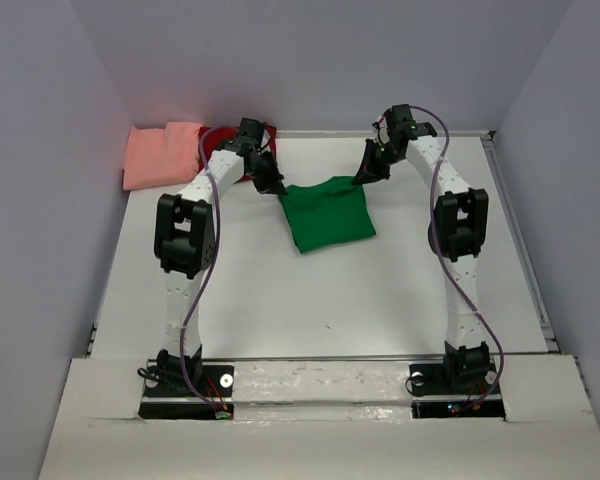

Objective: Fold and stack the t-shirts
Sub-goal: Fold the tshirt

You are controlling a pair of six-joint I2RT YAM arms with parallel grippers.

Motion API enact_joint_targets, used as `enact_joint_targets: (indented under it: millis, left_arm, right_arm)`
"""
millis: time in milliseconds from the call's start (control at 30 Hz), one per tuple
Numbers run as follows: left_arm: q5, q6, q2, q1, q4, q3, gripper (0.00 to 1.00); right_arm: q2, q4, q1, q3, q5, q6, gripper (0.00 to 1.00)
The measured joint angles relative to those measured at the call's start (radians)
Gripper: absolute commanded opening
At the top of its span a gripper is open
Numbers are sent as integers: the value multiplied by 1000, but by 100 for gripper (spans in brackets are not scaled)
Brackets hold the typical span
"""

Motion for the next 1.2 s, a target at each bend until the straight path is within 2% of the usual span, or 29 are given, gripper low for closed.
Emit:
enact_joint_targets:
  millis: [533, 1000, 1067, 1100, 1167, 1200]
  left_arm:
    - [0, 1, 59, 35, 0, 82, 0]
    - [-13, 0, 152, 44, 69, 93, 0]
    - [-14, 0, 173, 44, 81, 93, 0]
    - [-15, 0, 180, 44, 85, 93, 6]
    - [-20, 2, 190, 44, 92, 93, 21]
    - [-23, -2, 192, 44, 93, 93, 35]
  right_arm:
    - [3, 99, -6, 6, -29, 10, 0]
    - [75, 307, -14, -14, -85, 31, 0]
    - [97, 329, -15, -17, -94, 33, 22]
    - [103, 335, -15, -17, -95, 37, 38]
    - [111, 359, -17, -32, -96, 32, 48]
    - [111, 366, -18, -49, -95, 35, 50]
